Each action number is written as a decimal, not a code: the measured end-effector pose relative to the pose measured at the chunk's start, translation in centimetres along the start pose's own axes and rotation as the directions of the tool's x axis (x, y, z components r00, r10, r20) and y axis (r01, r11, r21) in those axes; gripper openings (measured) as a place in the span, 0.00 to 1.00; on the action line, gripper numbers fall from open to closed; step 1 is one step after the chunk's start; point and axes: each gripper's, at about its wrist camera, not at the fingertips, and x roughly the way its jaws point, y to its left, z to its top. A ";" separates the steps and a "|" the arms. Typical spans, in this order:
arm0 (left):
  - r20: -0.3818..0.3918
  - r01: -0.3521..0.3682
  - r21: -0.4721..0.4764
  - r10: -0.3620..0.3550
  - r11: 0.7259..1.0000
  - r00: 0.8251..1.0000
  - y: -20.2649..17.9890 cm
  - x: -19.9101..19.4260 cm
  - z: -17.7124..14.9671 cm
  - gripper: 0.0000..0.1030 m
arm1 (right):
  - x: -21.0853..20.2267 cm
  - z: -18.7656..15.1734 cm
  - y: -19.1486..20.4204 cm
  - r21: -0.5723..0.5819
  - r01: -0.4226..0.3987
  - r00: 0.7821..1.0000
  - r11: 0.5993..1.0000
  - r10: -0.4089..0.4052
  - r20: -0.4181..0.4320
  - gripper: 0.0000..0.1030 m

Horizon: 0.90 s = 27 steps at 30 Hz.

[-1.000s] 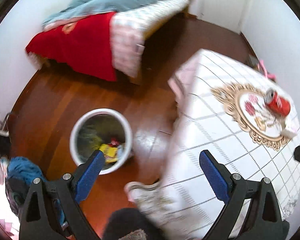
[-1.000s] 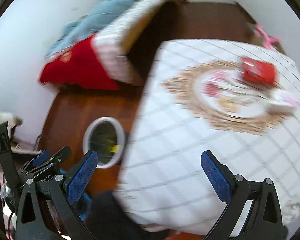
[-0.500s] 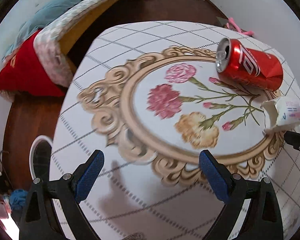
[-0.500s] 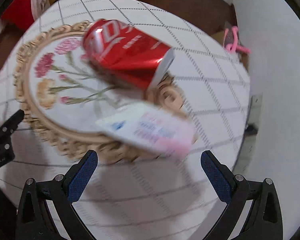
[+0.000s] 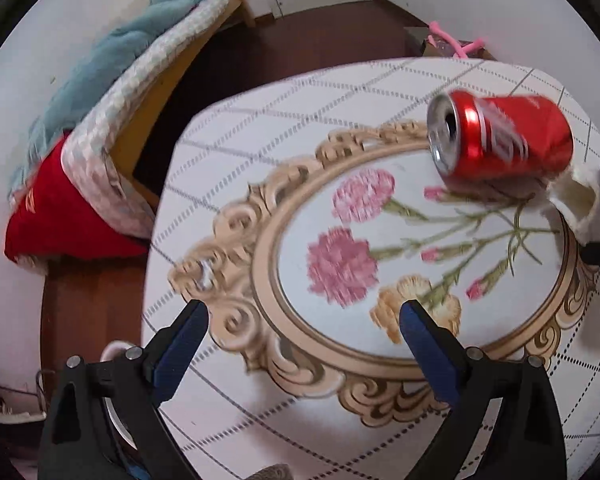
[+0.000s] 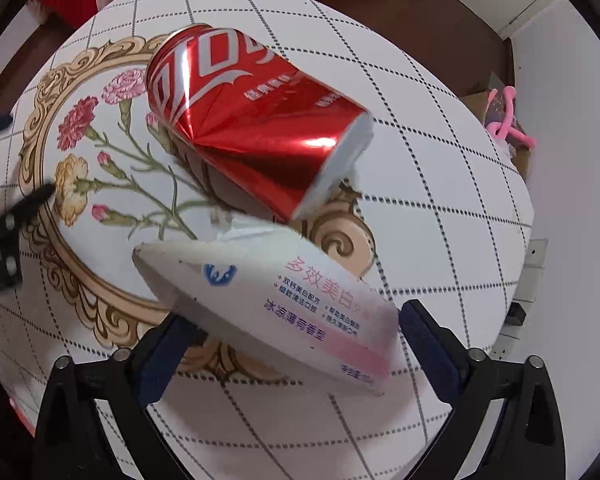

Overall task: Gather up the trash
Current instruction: 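Grasp the red cola can with the left tool while the right tool grasps the white toothpaste box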

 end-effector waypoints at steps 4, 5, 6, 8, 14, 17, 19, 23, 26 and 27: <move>0.011 0.001 -0.011 -0.001 1.000 1.000 0.6 -0.1 0.2 0.95 | -1.6 -0.3 0.9 -0.021 -0.070 0.997 0.997 0.070 -0.021 0.85; 0.001 0.010 -0.021 -0.010 1.000 1.000 0.6 0.2 0.1 0.95 | -1.8 -0.2 1.1 -0.023 -0.069 0.997 0.997 0.069 -0.022 0.85; -0.014 0.018 -0.032 -0.019 0.999 1.000 0.5 0.6 0.0 0.95 | -1.7 0.0 1.1 -0.023 -0.060 0.998 0.998 0.059 -0.025 0.85; -0.036 0.031 -0.045 -0.032 0.999 0.999 0.3 1.1 -0.2 0.95 | -0.9 0.4 1.1 -0.022 -0.043 0.998 0.999 0.042 -0.044 0.86; -0.066 0.032 -0.034 -0.034 0.999 0.997 -0.4 1.8 -0.6 0.95 | 0.9 1.3 1.8 0.015 -0.084 0.996 0.996 0.085 -0.038 0.80; -0.050 0.032 0.001 -0.032 1.000 0.998 -0.5 1.1 -0.3 0.95 | 0.3 0.9 0.8 0.093 -0.118 0.993 0.989 0.120 -0.014 0.67; 0.000 0.024 0.069 -0.024 0.997 1.000 -1.2 -0.1 0.5 0.95 | -0.2 -0.2 0.4 0.142 -0.143 0.990 0.979 0.144 0.006 0.63; 0.110 -0.006 0.267 -0.025 0.964 0.994 -4.2 -2.4 2.9 0.95 | -0.7 -4.9 -2.5 0.421 -0.142 0.988 0.896 0.154 0.005 0.62; 0.187 -0.024 0.456 -0.069 0.890 0.980 -7.6 -4.2 5.2 0.95 | -1.0 -7.9 -5.1 0.570 -0.102 0.995 0.815 0.094 0.043 0.61; 0.188 -0.010 0.530 -0.106 0.848 0.977 -9.0 -4.6 5.9 0.95 | -1.0 -8.4 -5.9 0.606 -0.099 0.995 0.789 0.083 0.055 0.61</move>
